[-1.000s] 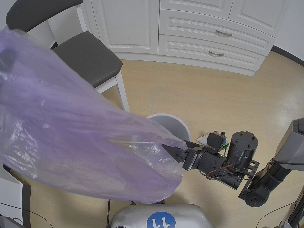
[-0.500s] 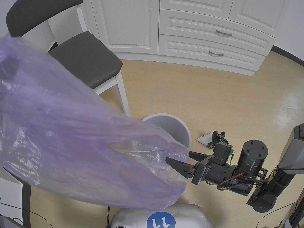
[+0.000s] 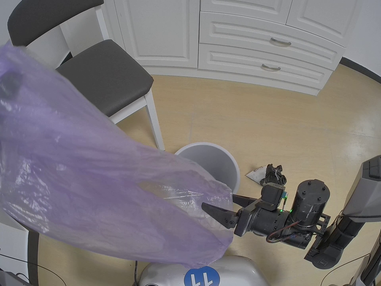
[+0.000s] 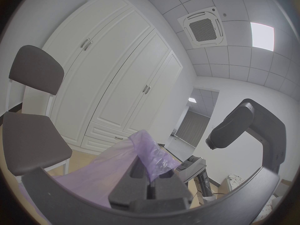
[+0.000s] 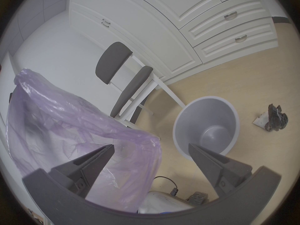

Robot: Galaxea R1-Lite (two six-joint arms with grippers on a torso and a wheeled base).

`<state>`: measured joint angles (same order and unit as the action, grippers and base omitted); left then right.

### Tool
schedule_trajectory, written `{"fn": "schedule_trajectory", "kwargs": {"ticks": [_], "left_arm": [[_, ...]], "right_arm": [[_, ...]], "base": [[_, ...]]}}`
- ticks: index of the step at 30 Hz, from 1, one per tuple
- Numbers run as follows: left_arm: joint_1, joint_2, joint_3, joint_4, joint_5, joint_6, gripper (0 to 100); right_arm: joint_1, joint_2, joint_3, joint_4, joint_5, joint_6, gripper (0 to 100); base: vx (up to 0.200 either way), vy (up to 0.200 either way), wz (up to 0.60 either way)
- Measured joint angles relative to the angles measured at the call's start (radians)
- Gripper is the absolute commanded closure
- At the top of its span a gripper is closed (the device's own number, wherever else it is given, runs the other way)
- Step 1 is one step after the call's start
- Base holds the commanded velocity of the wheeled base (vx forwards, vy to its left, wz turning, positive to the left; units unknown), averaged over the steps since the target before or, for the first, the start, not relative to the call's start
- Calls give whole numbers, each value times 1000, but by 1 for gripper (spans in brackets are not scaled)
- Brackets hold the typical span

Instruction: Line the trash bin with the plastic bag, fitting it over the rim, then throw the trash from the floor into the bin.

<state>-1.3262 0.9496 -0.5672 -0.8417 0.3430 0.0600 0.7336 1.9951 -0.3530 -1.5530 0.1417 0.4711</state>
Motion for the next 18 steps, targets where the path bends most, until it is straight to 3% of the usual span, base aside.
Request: {"fn": "schedule_trajectory", "kwargs": {"ticks": [4,5,15,18], "left_arm": [[-6,1,1,0,0,0,100],[-6,1,1,0,0,0,100],[-8,1,8,1,1,2,100],[-8,1,9,10,1,3,100]], "right_arm": [[22,24,-16,0,-20,2,0],[25,28,-18,0,-23,2,100],[32,39,-39,0,-62,-7,100],[29,36,-42,0,-86,-46,100]], "base": [[0,0,0],[0,0,0],[0,0,0],[0,0,0]]}}
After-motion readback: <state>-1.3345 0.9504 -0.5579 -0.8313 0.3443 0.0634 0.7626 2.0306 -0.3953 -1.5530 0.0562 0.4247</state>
